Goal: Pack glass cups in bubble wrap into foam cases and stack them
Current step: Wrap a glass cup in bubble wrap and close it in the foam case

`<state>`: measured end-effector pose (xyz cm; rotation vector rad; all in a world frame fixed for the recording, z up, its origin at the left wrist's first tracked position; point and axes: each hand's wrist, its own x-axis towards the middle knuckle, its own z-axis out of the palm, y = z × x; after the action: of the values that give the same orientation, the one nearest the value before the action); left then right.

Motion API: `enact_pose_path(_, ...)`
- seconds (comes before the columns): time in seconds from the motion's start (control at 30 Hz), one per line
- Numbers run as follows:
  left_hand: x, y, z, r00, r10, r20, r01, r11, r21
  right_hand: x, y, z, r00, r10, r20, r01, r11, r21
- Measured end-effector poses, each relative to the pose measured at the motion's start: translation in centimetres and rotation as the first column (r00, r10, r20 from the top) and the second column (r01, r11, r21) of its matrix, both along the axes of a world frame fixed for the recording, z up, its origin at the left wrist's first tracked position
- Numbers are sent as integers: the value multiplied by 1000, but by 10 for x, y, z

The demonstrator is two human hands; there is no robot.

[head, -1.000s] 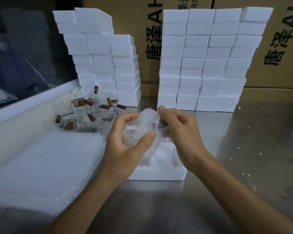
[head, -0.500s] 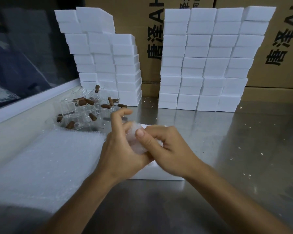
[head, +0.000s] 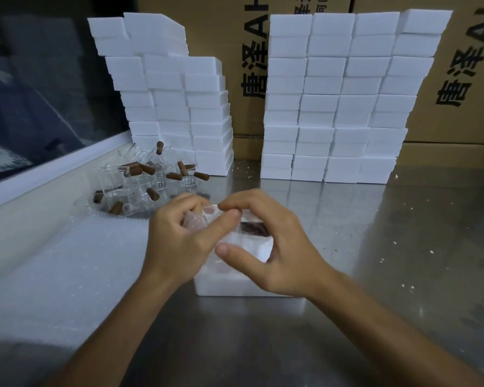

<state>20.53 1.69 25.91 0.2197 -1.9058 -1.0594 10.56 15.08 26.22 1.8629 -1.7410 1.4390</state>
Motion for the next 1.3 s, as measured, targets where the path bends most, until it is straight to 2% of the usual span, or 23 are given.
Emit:
enact_pose_path(0.07, 1, 0, 2, 996, -81, 45, 70, 976, 204, -3, 1, 1, 998, -31, -56, 38, 991, 129)
enact_pose_path(0.17, 2, 1, 2, 943, -295, 152, 182, 842, 508, -5, 0, 1, 991, -108, -75, 123, 965, 231)
enact_pose_path(0.2, 2, 1, 3, 917, -364, 165, 215, 798, 563, -7, 0, 2, 994, -111, -15, 112, 960, 257)
enact_pose_path(0.27, 4, 1, 7, 861, -498, 100, 324, 691, 646, -9, 3, 7, 973, -68, 219, 3, 959, 283)
enact_pose_path(0.37, 6, -4, 11, 778, -625, -62, 476, 522, 708, -13, 7, 14, 861, -5, 508, -141, 958, 248)
enact_pose_path(0.43, 7, -7, 13, 752, -649, -115, 522, 480, 705, -15, 8, 18, 790, -8, 613, -175, 955, 239)
enact_pose_path(0.6, 6, -12, 7, 745, -665, -55, 537, 550, 639, -21, 11, 21, 628, -11, 778, -319, 909, 269)
enact_pose_path(0.77, 7, -16, 6, 742, -668, 62, 533, 643, 549, -26, 13, 22, 504, 36, 863, -501, 826, 258)
enact_pose_path(0.87, 8, -19, 5, 749, -635, 189, 494, 725, 480, -26, 13, 21, 534, 26, 845, -516, 802, 302)
enact_pose_path(0.93, 9, -22, 4, 755, -612, 236, 476, 759, 443, -25, 13, 19, 569, -10, 822, -470, 817, 335)
enact_pose_path(1.03, 11, -26, 2, 758, -609, 232, 481, 763, 431, -27, 10, 18, 650, -57, 758, -363, 853, 375)
enact_pose_path(1.13, 10, -29, 0, 794, -572, 206, 461, 788, 409, -31, 13, 20, 713, -51, 699, -327, 858, 397)
enact_pose_path(1.3, 7, -29, -5, 868, -465, 172, 402, 863, 305, -39, 17, 18, 754, -43, 656, -293, 871, 394)
